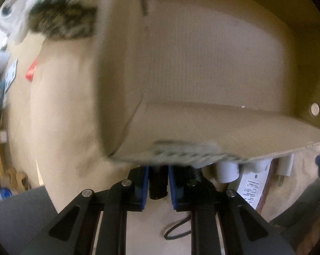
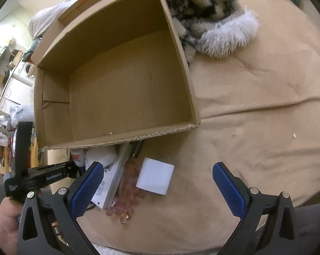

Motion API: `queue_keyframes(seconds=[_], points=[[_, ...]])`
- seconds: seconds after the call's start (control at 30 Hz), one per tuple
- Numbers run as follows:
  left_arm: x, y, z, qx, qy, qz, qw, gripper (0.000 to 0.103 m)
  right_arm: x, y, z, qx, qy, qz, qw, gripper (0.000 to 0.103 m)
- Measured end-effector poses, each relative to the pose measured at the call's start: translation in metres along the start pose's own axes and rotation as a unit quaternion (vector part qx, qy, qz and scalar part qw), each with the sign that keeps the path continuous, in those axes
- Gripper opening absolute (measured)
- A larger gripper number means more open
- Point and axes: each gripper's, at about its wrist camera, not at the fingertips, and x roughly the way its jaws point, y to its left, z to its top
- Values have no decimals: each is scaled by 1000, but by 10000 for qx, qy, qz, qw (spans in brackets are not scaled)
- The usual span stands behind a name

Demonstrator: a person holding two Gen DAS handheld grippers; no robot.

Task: Organize rigid objects
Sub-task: 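Grasp the black-red lighter with left gripper while right gripper grasps white charger, then carry both items into the box and open both grippers to release them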

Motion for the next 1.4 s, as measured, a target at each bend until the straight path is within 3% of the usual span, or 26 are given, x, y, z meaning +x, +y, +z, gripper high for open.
queue_keyframes(seconds=[0.1, 0.17, 0.27, 0.4, 0.43, 0.47, 0.77, 0.93, 1.17, 1.23, 1.4], points=[[-3, 10, -5, -331, 36, -95, 9994, 15, 11, -3, 2, 100, 299, 161, 9994, 99], [-6, 13, -8, -416, -16, -102, 9991, 15, 24, -6, 4, 243, 558, 255, 9978, 74], [-9, 15, -9, -471, -87, -111, 9988, 15, 45, -12, 6, 600, 941, 388, 9930, 71], [-11, 12, -11, -547, -94, -101, 9984, 15, 66, -10, 10, 717, 1130, 367, 9903, 67], [-11, 12, -10, -575, -100, -111, 9982, 15, 69, -8, 10, 662, 1122, 307, 9910, 51], [-14, 24, -19, -591, -113, -123, 9981, 15, 71, -7, 11, 604, 1107, 254, 9917, 45], [-32, 40, -31, -661, -246, -113, 9974, 15, 49, 3, 7, 284, 684, 189, 9971, 44], [-57, 42, -53, -711, -589, -122, 9957, 15, 22, 18, 5, -39, 274, 3, 9996, 44], [-100, 43, -74, -583, -1229, -170, 9906, 15, -6, 29, -10, -183, -212, 130, 9995, 44], [-114, 36, -79, -442, -1420, -179, 9887, 10, -21, 33, -13, -310, -441, 203, 9983, 44], [-138, 17, -76, -210, -1716, -146, 9848, 10, -50, 31, -13, -492, -955, 408, 9934, 44]])
